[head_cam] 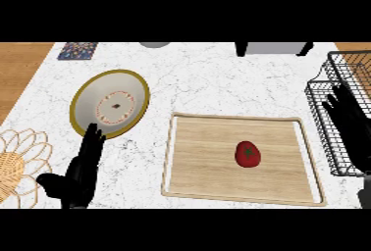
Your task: Pick the tomato from the tray and place it in the tiered basket
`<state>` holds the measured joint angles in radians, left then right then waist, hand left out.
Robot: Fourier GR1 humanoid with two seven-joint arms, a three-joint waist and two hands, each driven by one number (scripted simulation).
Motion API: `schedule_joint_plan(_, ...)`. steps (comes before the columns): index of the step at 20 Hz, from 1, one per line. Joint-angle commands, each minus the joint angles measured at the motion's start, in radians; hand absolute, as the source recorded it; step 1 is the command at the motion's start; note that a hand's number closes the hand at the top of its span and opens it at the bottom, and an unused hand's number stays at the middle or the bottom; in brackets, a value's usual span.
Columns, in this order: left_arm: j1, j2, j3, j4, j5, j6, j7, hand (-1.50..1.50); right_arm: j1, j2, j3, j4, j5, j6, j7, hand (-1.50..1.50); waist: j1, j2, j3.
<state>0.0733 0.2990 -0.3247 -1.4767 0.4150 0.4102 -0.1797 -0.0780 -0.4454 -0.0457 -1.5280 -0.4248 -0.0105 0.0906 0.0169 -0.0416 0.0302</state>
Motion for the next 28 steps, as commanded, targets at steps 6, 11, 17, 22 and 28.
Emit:
schedule_joint_plan(6, 0.041, 0.218, 0.059, 0.11, -0.047, -0.041, 0.102, 0.0, 0.13, 0.373, 0.0, 0.006, -0.317, 0.084, -0.088, 1.5, -0.025, 0.057, -0.008)
schedule_joint_plan(11, -0.019, 0.297, 0.098, 0.108, 0.017, -0.137, 0.211, 0.0, 0.25, 0.44, 0.071, -0.032, -0.042, -0.066, -0.506, -1.5, -0.045, 0.043, -0.028)
schedule_joint_plan(17, -0.001, 0.328, 0.096, 0.105, 0.021, -0.188, 0.198, 0.0, 0.317, 0.171, 0.171, 0.075, 0.394, -0.277, -0.287, -1.5, -0.004, 0.048, -0.036)
schedule_joint_plan(22, -0.028, 0.346, 0.123, 0.123, 0.034, -0.222, 0.216, 0.0, 0.241, 0.033, 0.265, -0.082, 0.476, -0.224, 0.081, -1.5, -0.01, 0.041, -0.035)
schedule_joint_plan(28, -0.062, 0.329, 0.148, 0.202, 0.027, -0.263, 0.2, 0.0, 0.064, -0.064, 0.261, -0.215, 0.374, -0.008, 0.377, -1.5, -0.013, 0.042, -0.032)
